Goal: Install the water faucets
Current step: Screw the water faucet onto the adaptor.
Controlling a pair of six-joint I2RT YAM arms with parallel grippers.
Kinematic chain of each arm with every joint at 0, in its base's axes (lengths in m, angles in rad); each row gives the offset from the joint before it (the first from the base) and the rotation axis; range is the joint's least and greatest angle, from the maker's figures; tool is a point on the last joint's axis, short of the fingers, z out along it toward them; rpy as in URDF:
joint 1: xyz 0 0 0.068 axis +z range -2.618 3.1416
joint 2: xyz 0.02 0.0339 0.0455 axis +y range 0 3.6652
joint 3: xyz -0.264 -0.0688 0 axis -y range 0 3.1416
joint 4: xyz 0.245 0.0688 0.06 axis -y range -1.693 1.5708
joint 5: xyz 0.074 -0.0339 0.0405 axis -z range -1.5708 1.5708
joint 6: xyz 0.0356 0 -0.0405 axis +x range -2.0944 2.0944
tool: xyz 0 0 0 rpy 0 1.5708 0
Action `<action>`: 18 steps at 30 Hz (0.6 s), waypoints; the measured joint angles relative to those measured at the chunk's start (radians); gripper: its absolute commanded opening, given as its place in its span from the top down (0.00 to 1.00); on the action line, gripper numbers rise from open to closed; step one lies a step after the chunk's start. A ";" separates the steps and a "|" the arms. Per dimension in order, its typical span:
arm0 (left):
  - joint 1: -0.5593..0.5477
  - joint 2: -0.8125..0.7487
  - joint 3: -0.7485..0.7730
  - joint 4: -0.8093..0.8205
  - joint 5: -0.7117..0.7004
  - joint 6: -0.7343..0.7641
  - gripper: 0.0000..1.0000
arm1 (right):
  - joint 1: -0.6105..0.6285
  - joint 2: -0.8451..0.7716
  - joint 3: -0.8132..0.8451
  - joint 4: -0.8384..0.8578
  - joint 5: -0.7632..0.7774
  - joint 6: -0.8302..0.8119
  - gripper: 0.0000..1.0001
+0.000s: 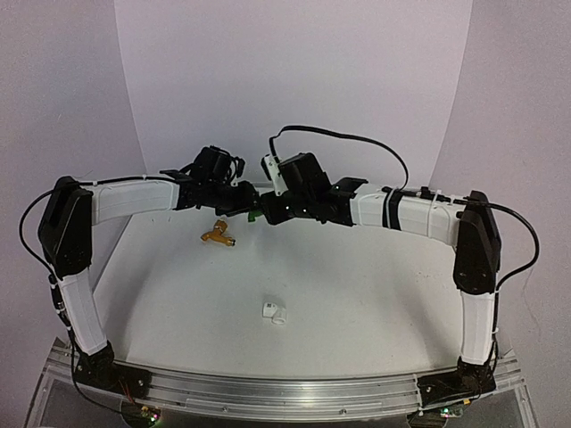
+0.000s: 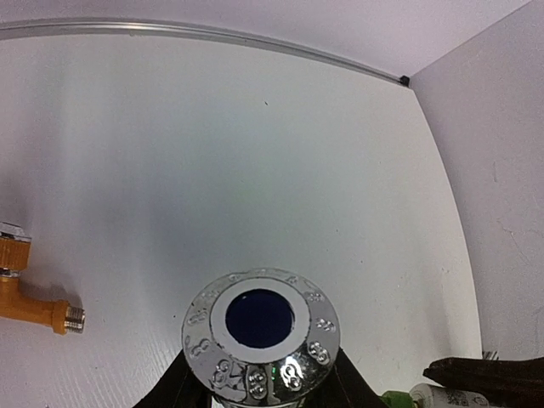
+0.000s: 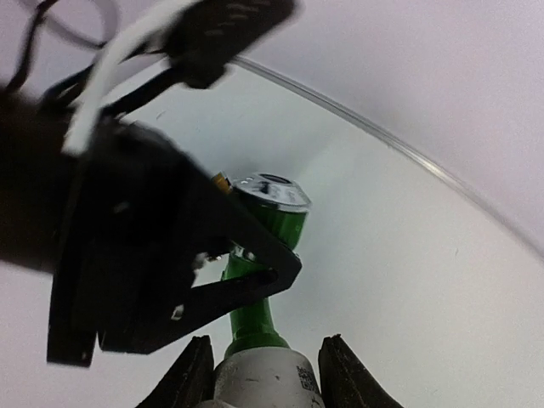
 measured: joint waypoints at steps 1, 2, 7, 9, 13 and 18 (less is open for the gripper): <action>-0.009 -0.004 0.000 0.007 -0.032 -0.003 1.00 | -0.002 0.000 0.004 -0.002 0.005 0.104 0.90; -0.018 -0.008 0.000 0.015 -0.068 -0.004 1.00 | -0.006 0.000 0.007 -0.002 0.002 0.211 0.83; -0.033 -0.027 -0.023 0.059 -0.178 -0.007 1.00 | -0.043 0.010 0.028 0.012 -0.102 0.605 0.34; -0.032 -0.032 -0.041 0.070 -0.199 -0.010 1.00 | -0.052 0.021 0.048 0.026 -0.141 0.674 0.23; -0.025 -0.036 -0.083 0.076 -0.208 -0.008 1.00 | -0.050 0.021 0.069 0.053 -0.183 0.668 0.02; -0.007 -0.036 -0.098 0.057 -0.142 0.005 1.00 | -0.045 -0.059 -0.024 0.071 -0.190 0.444 0.02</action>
